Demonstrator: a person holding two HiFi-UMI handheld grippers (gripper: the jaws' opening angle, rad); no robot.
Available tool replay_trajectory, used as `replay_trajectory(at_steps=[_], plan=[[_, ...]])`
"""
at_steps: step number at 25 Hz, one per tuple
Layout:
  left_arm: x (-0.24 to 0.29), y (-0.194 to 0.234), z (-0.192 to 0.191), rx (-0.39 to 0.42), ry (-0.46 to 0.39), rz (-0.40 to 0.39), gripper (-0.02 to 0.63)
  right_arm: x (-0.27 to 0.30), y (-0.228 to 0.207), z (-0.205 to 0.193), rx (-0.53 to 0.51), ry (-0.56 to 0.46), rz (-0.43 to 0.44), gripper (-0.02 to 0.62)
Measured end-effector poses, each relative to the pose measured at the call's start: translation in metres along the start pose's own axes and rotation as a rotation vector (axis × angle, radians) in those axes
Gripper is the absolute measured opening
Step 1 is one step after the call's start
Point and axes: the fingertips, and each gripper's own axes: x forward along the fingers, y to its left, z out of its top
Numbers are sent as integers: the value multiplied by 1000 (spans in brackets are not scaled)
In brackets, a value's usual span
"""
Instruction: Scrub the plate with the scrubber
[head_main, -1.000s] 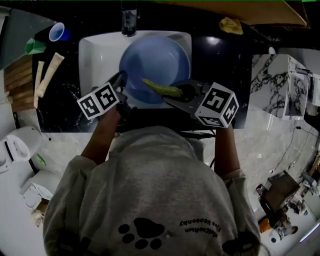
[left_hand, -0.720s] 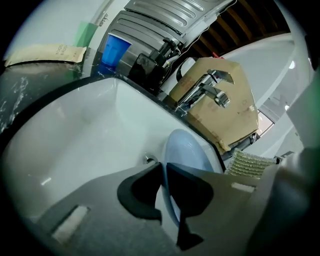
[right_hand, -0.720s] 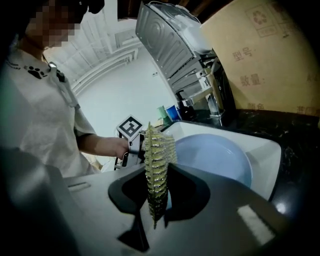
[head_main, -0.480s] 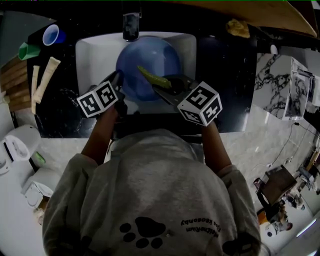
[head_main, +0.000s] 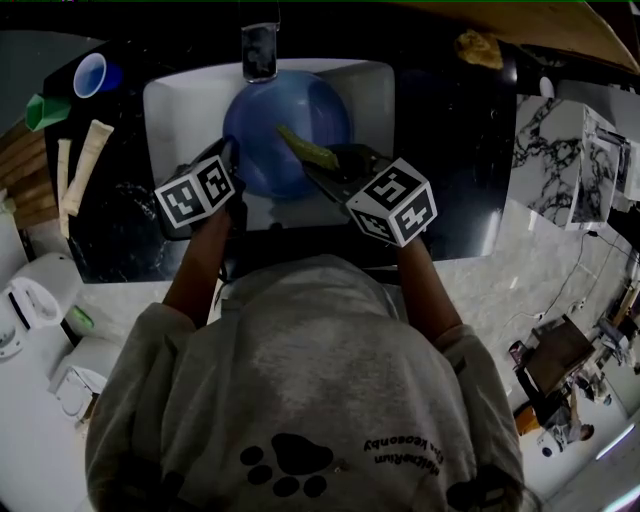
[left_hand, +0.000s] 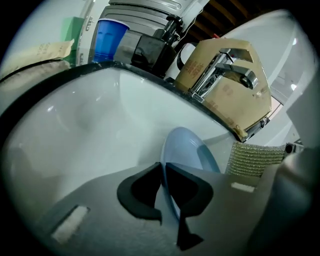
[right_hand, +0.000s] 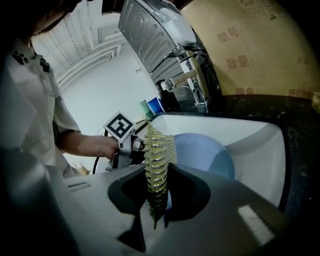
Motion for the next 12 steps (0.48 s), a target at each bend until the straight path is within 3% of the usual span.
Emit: replay_trajectory(at_steps=[3, 7, 12], plan=[[2, 6, -3, 31, 27, 24, 30, 0, 0, -2, 17, -1, -6, 72], [5, 9, -9, 104, 50, 41, 84, 2, 2, -5, 19, 7, -15, 72], [-3, 5, -1, 327, 57, 122, 130, 2, 6, -5, 39, -6, -15, 72]])
